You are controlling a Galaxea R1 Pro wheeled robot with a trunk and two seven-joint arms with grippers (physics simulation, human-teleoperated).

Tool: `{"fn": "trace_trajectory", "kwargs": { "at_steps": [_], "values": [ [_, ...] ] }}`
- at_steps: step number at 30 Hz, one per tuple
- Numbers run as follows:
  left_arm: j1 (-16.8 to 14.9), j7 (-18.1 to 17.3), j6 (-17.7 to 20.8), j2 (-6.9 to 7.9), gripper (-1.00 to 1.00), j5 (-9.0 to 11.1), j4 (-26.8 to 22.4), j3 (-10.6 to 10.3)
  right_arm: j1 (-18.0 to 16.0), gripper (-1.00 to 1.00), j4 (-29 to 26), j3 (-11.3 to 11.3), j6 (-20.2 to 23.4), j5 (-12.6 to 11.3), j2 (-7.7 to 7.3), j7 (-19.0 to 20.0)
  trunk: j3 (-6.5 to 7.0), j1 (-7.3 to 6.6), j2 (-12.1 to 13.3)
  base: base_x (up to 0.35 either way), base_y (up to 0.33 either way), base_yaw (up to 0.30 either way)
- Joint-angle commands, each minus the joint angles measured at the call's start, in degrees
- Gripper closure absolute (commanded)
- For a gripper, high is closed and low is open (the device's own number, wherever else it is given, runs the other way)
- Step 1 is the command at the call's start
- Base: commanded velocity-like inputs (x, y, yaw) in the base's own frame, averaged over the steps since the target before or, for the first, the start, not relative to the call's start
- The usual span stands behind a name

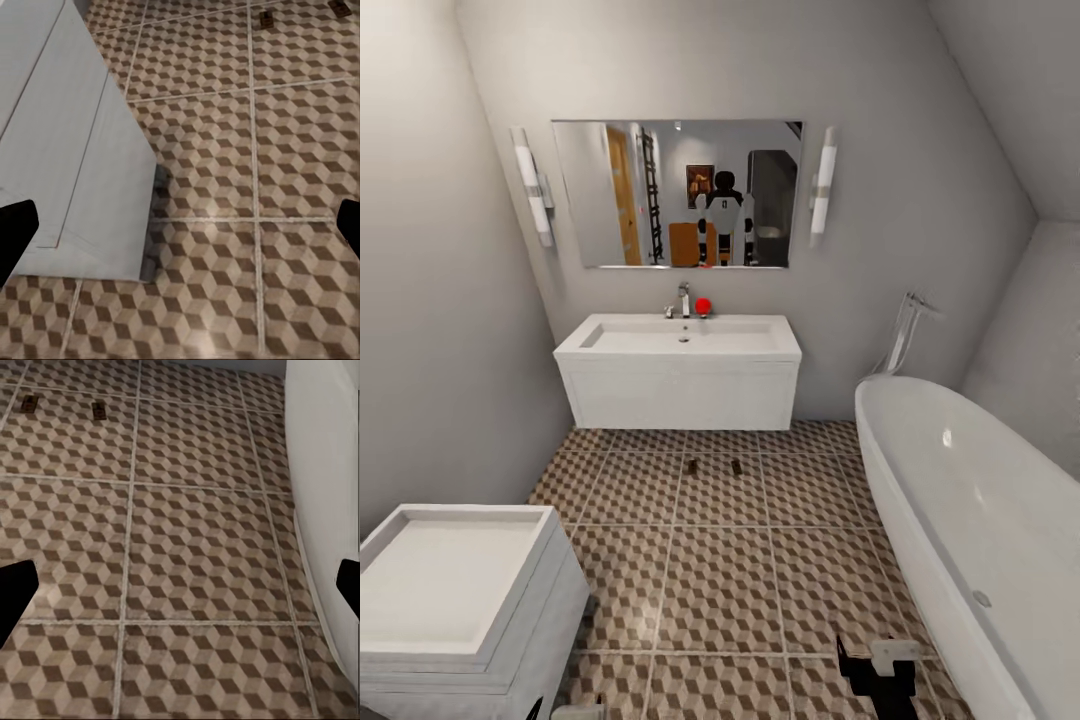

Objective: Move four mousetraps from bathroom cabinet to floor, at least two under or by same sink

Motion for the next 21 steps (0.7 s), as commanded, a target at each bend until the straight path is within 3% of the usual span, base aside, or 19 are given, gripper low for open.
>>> {"fn": "trace_trajectory", "kwargs": {
  "at_steps": [1, 15, 21],
  "values": [
    [-0.1, 0.0, -0.3, -0.05, -1.0, 0.6, 0.2, -0.5, 0.0, -1.0, 0.0, 0.5, -0.1, -0.2, -0.01, -0.3, -0.1, -0.01, -0.1, -0.342, 0.0, 0.0],
    [-0.1, 0.0, -0.3, -0.05, -1.0, 0.6, 0.2, -0.5, 0.0, -1.0, 0.0, 0.5, 0.0, -0.2, -0.01, -0.4, -0.1, -0.01, -0.1, -0.338, 0.0, 0.0],
    [-0.1, 0.0, -0.3, -0.05, -1.0, 0.6, 0.2, -0.5, 0.0, -1.0, 0.0, 0.5, 0.0, -0.2, -0.01, -0.4, -0.1, -0.01, -0.1, -0.129, 0.0, 0.052]
  ]
}}
